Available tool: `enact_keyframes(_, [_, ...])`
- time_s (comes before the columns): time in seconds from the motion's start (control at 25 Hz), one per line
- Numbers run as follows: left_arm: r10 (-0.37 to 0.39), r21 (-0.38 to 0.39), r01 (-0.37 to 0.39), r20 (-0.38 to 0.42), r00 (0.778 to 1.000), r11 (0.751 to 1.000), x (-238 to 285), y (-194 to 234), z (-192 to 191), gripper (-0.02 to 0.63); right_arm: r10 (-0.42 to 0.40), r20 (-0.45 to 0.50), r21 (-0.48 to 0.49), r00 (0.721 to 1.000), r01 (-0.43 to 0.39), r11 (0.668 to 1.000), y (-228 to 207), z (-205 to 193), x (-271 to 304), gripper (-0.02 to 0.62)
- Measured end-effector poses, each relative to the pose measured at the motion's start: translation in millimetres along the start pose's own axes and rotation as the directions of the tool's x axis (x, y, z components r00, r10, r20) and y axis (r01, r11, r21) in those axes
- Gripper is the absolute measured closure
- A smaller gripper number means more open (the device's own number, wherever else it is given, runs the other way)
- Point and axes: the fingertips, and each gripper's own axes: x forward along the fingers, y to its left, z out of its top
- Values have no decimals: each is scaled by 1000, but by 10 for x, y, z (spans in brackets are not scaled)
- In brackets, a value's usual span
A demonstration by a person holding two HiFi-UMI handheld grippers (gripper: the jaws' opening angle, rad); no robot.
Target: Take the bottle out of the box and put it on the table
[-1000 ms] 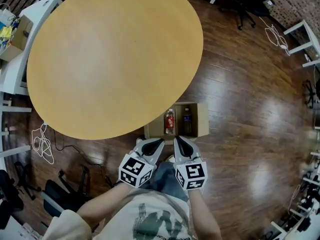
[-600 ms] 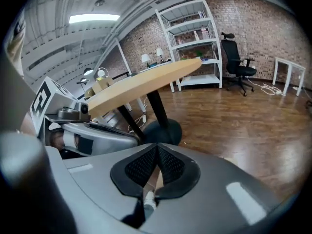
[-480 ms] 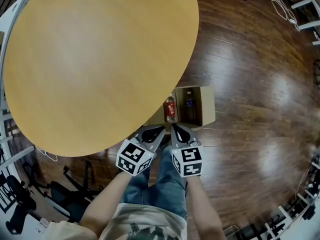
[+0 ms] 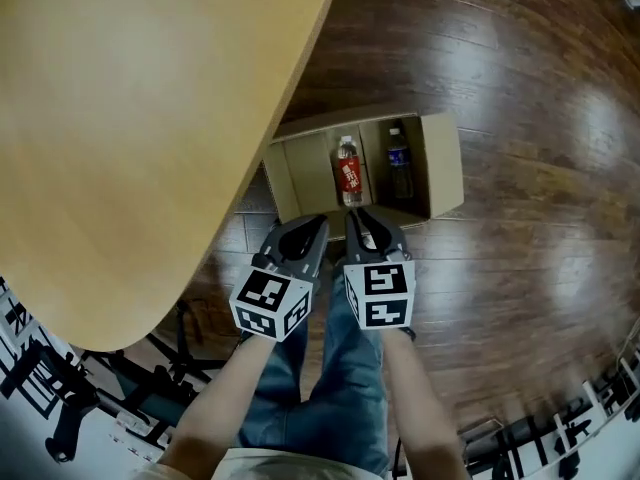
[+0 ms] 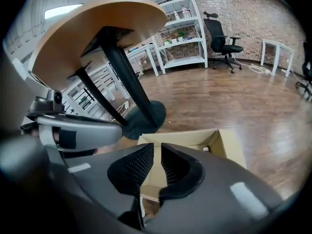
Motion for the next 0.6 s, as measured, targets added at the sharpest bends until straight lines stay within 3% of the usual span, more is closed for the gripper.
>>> enact_keyframes(0.48, [-18,18,19,-91,996,1000,752,282,-780,606,12,-24,50,1000,-11,999,-474,-708,892,494])
enact_keyframes(0.6, [-18,51,25,-116,993,998,900,405,-992,606,23,-41,47,999,-21,999,-547,-862,1136,478])
